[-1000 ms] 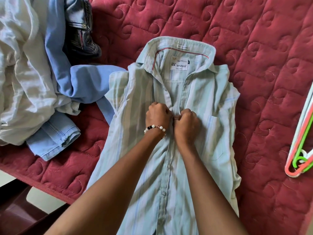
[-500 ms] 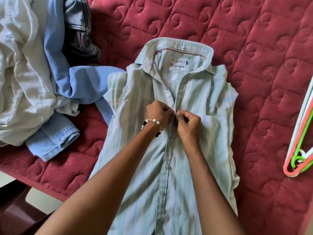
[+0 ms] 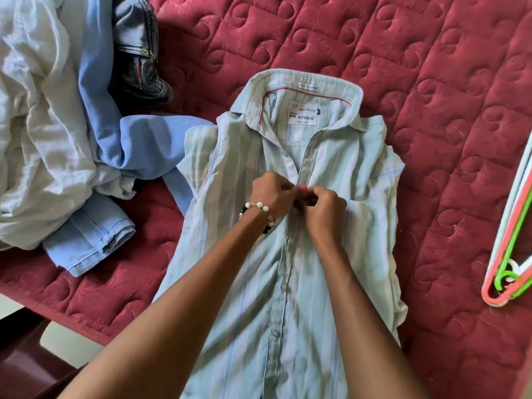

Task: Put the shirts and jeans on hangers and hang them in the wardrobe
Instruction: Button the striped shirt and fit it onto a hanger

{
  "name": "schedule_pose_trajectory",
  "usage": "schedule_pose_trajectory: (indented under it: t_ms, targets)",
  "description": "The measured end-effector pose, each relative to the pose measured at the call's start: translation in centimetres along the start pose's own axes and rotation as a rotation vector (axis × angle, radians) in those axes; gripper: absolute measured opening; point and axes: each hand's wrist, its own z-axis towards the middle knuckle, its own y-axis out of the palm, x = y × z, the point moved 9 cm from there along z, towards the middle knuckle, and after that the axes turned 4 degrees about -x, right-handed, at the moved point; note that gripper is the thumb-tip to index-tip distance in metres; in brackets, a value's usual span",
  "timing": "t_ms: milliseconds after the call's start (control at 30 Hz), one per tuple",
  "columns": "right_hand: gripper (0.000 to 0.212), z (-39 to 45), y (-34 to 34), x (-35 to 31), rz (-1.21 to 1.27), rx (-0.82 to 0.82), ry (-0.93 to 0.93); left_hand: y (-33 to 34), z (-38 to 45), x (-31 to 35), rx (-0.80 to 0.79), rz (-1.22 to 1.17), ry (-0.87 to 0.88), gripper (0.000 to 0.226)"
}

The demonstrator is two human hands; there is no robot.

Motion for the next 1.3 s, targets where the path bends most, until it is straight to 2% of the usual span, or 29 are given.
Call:
schedule_pose_trajectory:
  t_ms: [100, 200, 333, 433, 567, 700, 767, 900, 933, 1033, 1100, 1167, 1233, 1300]
  targets:
    - [0.005, -0.7, 0.2, -0.4, 0.081, 0.029, -0.013, -0.8, -0.1, -0.4, 0.112, -0.01, -0.013, 0.017]
    - [0.006, -0.7, 1.1, 1.0, 0.289, -0.039, 0.059, -1.1, 0.3, -1.1, 0.167, -0.043, -0.063, 0.01]
    - [0.022, -0.5, 2.0, 2.4, 0.558, -0.089, 0.184, -0.5, 0.7, -1.6, 0.143, -0.12, -0.121, 0.006]
    - [0.018, -0.4, 2.4, 2.9, 0.663, -0.136, 0.294, 0.5, 1.1, -2.3, 0.082, -0.231, -0.141, 0.011]
    - [0.013, 0.6, 2.8, 3.0, 0.453, -0.247, 0.317, 1.6, 1.6, -2.5, -0.054, -0.344, -0.08, 0.02]
    - [0.007, 1.2, 2.4, 1.6, -0.009, -0.296, 0.17, 0.3, 1.1, -0.9, 0.056, -0.107, 0.032, 0.014]
    - [0.017, 0.7, 1.8, 0.3, -0.156, -0.214, 0.084, -0.3, 0.6, -0.2, 0.124, 0.107, 0.057, 0.025]
    - [0.028, -1.2, 0.0, -2.1, -0.355, 0.198, -0.22, -0.8, -0.3, 1.1, 0.232, 0.429, 0.21, 0.06]
    - [0.029, -1.2, -0.4, -1.6, -0.401, 0.245, -0.215, -0.8, -0.5, 0.9, 0.25, 0.509, 0.231, 0.064]
    - [0.043, -1.0, -1.8, 1.3, -0.532, 0.266, -0.011, -0.8, -0.7, -0.5, 0.256, 0.741, 0.179, 0.065]
    - [0.051, -0.8, -2.7, 2.5, -0.547, 0.265, 0.062, -1.4, -0.3, -0.8, 0.237, 0.718, 0.131, 0.072]
    - [0.045, -0.7, -3.1, 2.1, -0.442, 0.234, -0.024, -2.4, 0.1, -0.4, 0.212, 0.61, 0.115, 0.075]
    - [0.033, -0.7, -4.4, 1.5, -0.2, 0.202, -0.118, -3.5, 0.0, 0.8, 0.205, 0.509, 0.149, 0.06]
    - [0.025, -1.2, -6.4, 1.6, -0.01, 0.194, -0.105, -4.0, -0.8, 2.7, 0.21, 0.453, 0.21, 0.041]
